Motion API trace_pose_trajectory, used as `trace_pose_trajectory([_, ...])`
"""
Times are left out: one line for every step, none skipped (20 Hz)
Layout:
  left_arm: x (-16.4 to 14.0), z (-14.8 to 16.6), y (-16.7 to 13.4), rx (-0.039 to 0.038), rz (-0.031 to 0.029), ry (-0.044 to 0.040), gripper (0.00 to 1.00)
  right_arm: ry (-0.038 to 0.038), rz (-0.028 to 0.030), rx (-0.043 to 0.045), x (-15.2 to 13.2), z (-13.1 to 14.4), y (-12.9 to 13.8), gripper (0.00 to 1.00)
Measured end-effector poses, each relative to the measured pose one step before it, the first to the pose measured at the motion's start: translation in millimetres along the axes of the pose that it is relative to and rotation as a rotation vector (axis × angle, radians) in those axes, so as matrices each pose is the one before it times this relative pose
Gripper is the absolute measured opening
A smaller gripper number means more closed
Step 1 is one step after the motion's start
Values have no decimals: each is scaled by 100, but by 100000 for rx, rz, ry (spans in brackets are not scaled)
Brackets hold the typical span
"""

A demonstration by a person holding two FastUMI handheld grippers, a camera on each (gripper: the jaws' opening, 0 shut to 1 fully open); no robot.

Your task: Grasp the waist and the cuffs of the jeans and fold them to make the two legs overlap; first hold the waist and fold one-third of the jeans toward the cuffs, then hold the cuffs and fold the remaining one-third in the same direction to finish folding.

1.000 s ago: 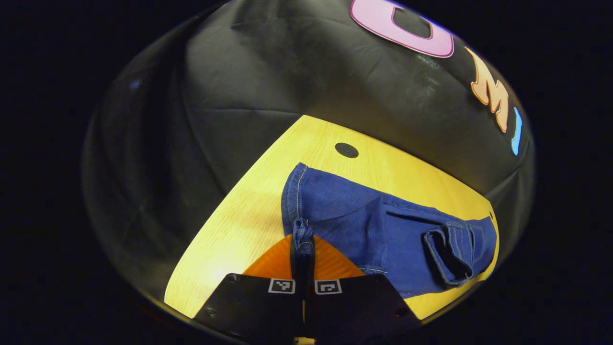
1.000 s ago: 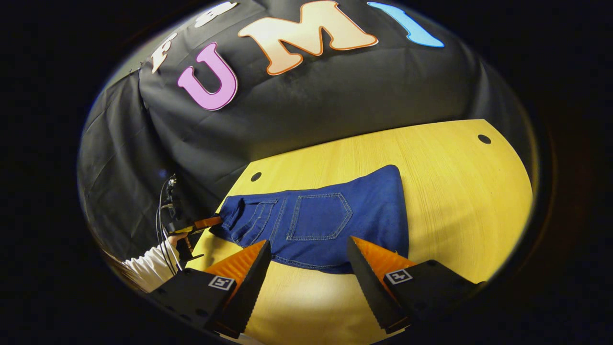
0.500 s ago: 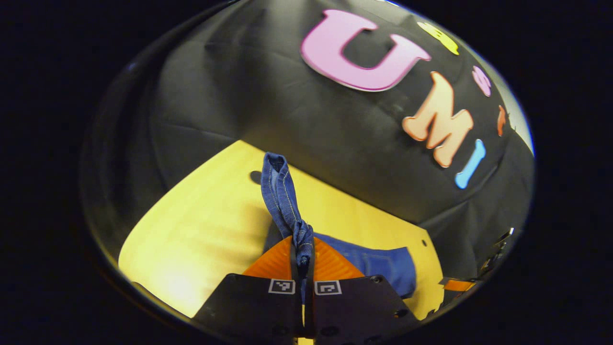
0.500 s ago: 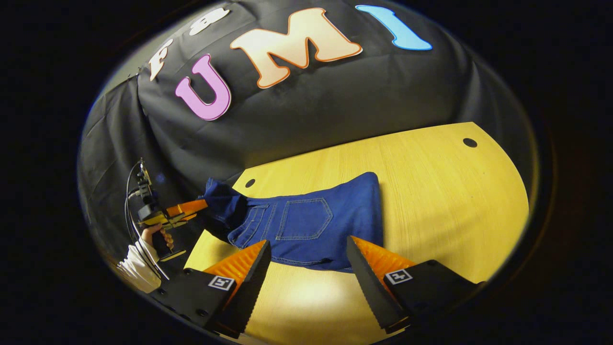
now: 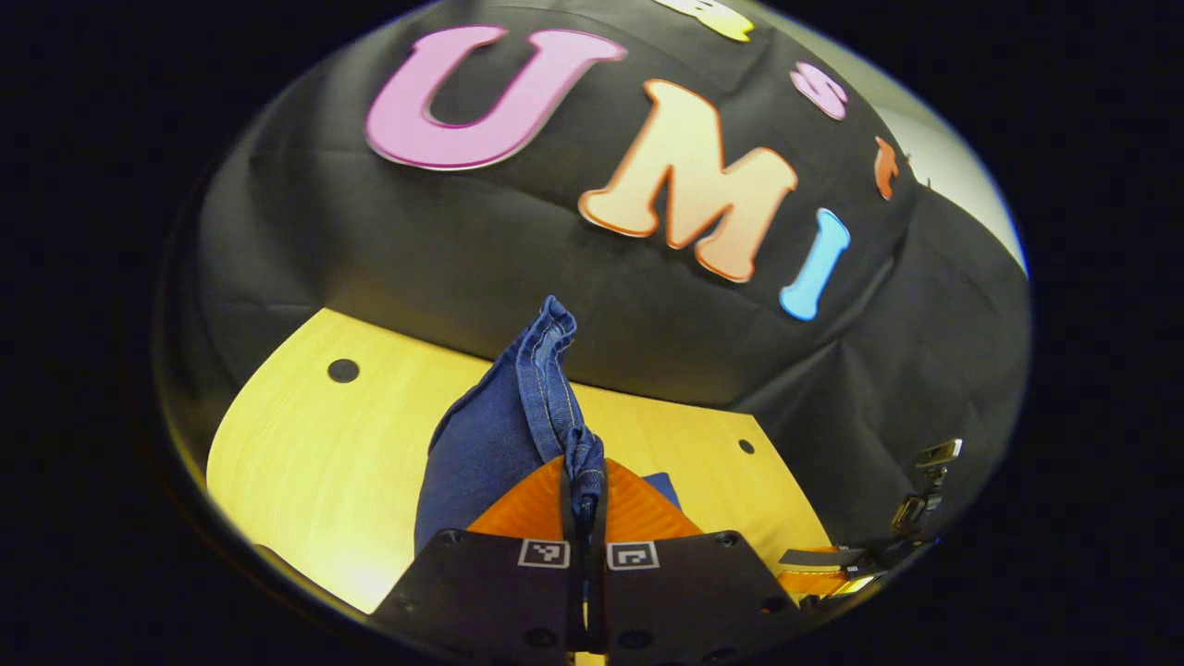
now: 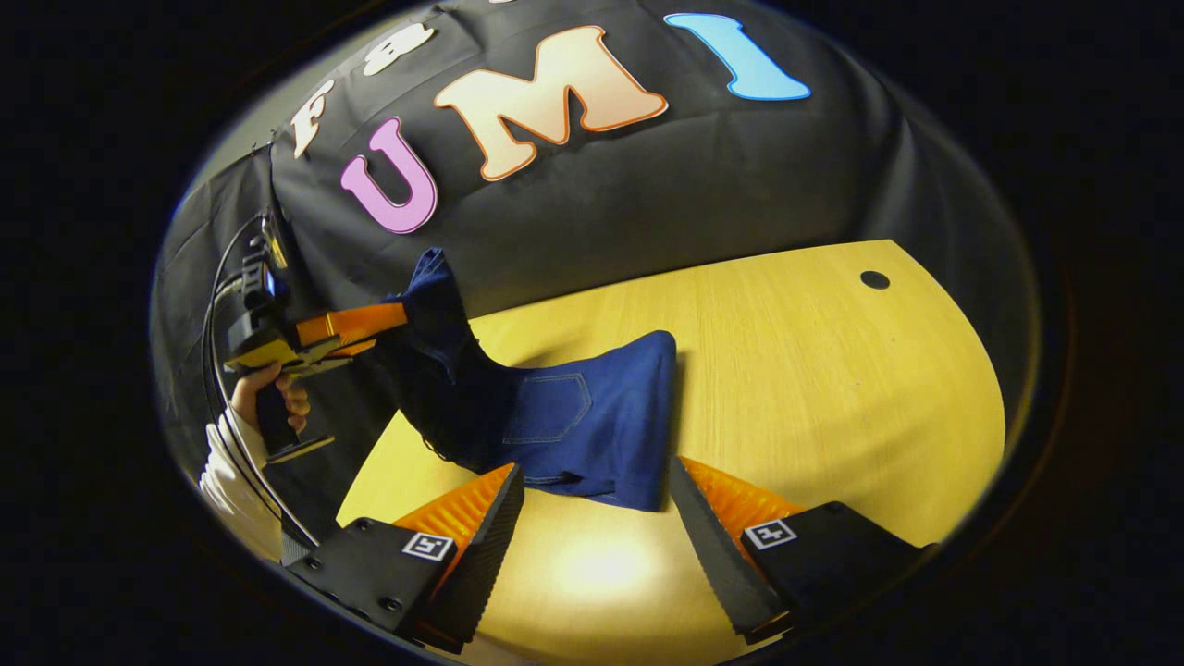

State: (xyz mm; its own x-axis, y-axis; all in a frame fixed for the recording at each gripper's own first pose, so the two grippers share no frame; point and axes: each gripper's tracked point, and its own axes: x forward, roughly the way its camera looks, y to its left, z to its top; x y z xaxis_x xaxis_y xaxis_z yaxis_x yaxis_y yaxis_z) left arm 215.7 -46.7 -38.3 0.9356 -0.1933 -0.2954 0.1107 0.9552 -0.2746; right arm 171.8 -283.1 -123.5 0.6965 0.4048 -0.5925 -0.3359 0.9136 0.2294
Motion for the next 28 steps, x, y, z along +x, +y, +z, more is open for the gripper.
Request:
trace_pose_trajectory([260, -132, -1441, 1104, -876, 805, 0, -417, -244, 8, -375, 80, -586, 98])
trace_pose_trajectory([406, -240, -1371, 735, -392, 539, 0, -518, -260, 339, -404, 220, -568, 98])
trace_pose_trajectory([499, -197, -1230, 416, -710, -20, 0, -442, -340, 673, -225, 82, -571, 98])
trace_pose_trajectory([644, -367, -1137, -235, 217, 334, 0, -209, -447, 918, -209, 111, -699, 98])
trace_pose_trajectory([620, -745, -845, 226, 924, 1431, 0, -99, -612, 896, -351, -87, -802, 98])
trace_pose_trajectory([867, -1163, -580, 1778, 1286, 1696, 0, -263, -708, 770, -161, 87, -767, 98])
trace_pose_trajectory([892, -1403, -527, 1989, 2280, 1998, 0, -77, -747, 623, -340, -53, -698, 98])
trace_pose_trajectory([712, -1615, -536, 2946, 1529, 2146, 0, -61, -716, 434, -77, 62, -646, 98])
trace_pose_trajectory([698, -1575, -470, 2812, 1507, 1726, 0, -160, -711, 278, -179, 6, -582, 98])
trace_pose_trajectory([950, -1722, -643, 2576, 849, 2219, 0, -216, -632, 209, -99, 103, -465, 98])
trace_pose_trajectory([751, -1621, -760, 2561, 464, 2025, 0, -181, -734, 225, -250, -49, -546, 98])
trace_pose_trajectory([823, -1731, -649, 3236, 254, 2158, 0, 51, -677, 337, -156, -65, -552, 98])
trace_pose_trajectory([861, -1380, -614, 4308, 854, 1496, 4, 30, -630, 410, -222, -23, -465, 98])
trace_pose_trajectory([939, -1248, -367, 5261, 1532, 1583, 1, -10, -788, 333, -146, 64, -397, 98])
trace_pose_trajectory([659, -1107, -306, 3747, 1561, 1387, 1, 70, -763, 26, -232, -128, -536, 98])
trace_pose_trajectory([463, -1117, -219, 1841, 1582, 2034, 1, -79, -787, -327, -323, 13, -504, 98])
trace_pose_trajectory([274, -966, -12, 209, 1619, 1547, 3, 36, -914, -500, -250, -163, -436, 98])
trace_pose_trajectory([33, -359, -183, -922, 584, 153, 5, 271, -854, -296, -119, -80, -339, 98])
trace_pose_trajectory([-186, 78, -798, -2152, -2109, -1030, 10, 410, -761, -223, -17, -251, -202, 98])
trace_pose_trajectory([-102, 88, -919, -2684, -3081, -1945, 15, -89, -659, 3, -30, 53, -189, 98])
trace_pose_trajectory([-526, 331, -1031, -3291, -4462, -2335, 32, -154, -274, 167, -166, -39, -91, 98])
trace_pose_trajectory([-573, 246, -909, -3659, -4170, -2795, 49, -289, 71, 144, 4, -56, 192, 98])
trace_pose_trajectory([-405, 312, -207, -3387, -1721, -2793, 66, -280, 247, -66, -62, 22, 313, 98])
trace_pose_trajectory([-1253, 471, -363, -2534, -2170, -2832, 83, -381, 544, -163, 49, 34, 361, 98])
trace_pose_trajectory([-1508, 788, 72, -2179, -439, -3338, 100, -350, 424, -170, -14, -113, 525, 98])
trace_pose_trajectory([-1676, 658, 319, -817, 721, -2762, 97, -77, 531, -218, 188, -1, 667, 98])
trace_pose_trajectory([-1873, 644, 841, -99, 1972, -2463, 96, -342, 470, -208, -29, -174, 588, 98])
trace_pose_trajectory([-1693, 690, 1249, 189, 3108, -2074, 96, -444, 562, -162, 185, -4, 632, 98])
